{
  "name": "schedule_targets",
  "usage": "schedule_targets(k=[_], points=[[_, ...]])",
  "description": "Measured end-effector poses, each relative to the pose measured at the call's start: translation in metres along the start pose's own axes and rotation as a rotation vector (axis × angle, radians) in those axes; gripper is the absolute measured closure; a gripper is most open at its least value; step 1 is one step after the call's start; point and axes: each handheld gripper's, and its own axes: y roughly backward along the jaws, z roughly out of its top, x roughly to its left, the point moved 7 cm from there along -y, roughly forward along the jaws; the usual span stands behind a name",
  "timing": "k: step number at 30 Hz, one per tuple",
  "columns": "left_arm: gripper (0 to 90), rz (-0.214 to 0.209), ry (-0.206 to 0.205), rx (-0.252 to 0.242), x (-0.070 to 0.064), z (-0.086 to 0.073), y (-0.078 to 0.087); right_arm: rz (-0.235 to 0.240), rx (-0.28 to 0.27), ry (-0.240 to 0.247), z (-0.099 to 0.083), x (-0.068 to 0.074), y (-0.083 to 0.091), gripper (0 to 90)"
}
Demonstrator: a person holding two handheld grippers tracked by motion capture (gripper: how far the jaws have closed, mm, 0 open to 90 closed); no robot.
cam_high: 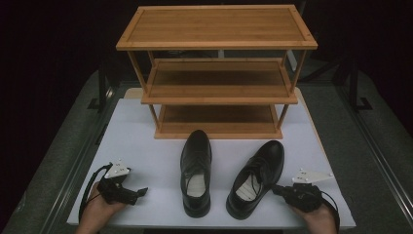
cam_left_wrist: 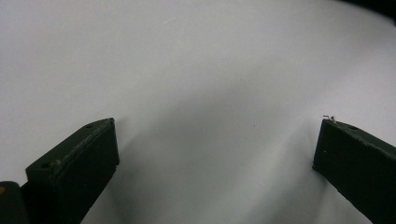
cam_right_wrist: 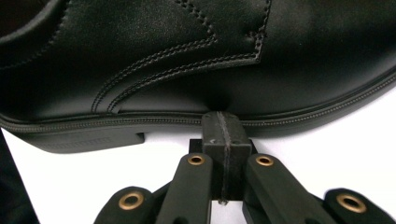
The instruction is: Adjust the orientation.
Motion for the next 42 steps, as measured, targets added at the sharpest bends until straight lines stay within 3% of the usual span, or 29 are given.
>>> schedule_targets(k=[19, 42], points=[[0.0, 0.001, -0.001, 0.0, 0.0, 0.0, 0.0, 0.035, 0.026, 0.047, 0.029, 0.003, -0.034, 90.0], [0.0, 0.001, 0.0, 0.0, 0.0, 0.0, 0.0, 0.073, 0.044, 0.066, 0.05, 0.008, -0.059, 89.9]])
